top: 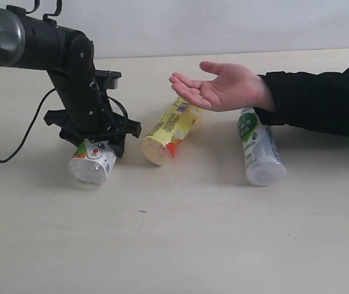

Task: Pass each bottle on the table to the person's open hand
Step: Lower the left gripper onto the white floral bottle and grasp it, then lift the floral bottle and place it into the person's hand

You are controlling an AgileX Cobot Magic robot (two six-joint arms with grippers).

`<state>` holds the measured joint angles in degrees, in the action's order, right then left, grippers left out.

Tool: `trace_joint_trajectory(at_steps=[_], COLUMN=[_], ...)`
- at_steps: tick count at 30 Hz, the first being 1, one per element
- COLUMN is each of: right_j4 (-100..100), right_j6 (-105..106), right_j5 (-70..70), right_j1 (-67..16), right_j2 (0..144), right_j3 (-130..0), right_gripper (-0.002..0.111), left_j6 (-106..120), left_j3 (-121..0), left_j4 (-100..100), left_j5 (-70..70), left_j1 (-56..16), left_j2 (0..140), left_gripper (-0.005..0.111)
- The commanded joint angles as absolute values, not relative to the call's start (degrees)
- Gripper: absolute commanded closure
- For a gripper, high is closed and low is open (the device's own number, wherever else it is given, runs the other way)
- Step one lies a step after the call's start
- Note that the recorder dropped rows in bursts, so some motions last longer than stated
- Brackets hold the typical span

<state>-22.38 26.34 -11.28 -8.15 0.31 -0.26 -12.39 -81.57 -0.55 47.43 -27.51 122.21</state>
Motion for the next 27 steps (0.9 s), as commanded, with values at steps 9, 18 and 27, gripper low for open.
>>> trace_joint_trajectory(at_steps=[9, 18, 27], right_j4=[-22.38, -22.38, -22.38], right_j6=[26.3, 26.3, 26.3], right_j5=[-11.11, -11.11, -11.11], right_j1=[-8.33, -8.33, -8.33], right_j2=[0.0, 0.0, 0.0], right_j3=[0.0, 0.0, 0.0], right_gripper=[0.108, 0.108, 0.108], left_j6=[-12.39, -12.26, -12.15], left_j3=[-81.37, -81.37, -81.37], left_j4=[-0.88, -0.78, -1.3], left_j5=[47.94, 48.18, 54.09], left_j1=[-27.39, -27.39, -27.39], left_j2=[122.62, 122.15, 111.61], left_gripper=[0.051, 0.106, 0.107])
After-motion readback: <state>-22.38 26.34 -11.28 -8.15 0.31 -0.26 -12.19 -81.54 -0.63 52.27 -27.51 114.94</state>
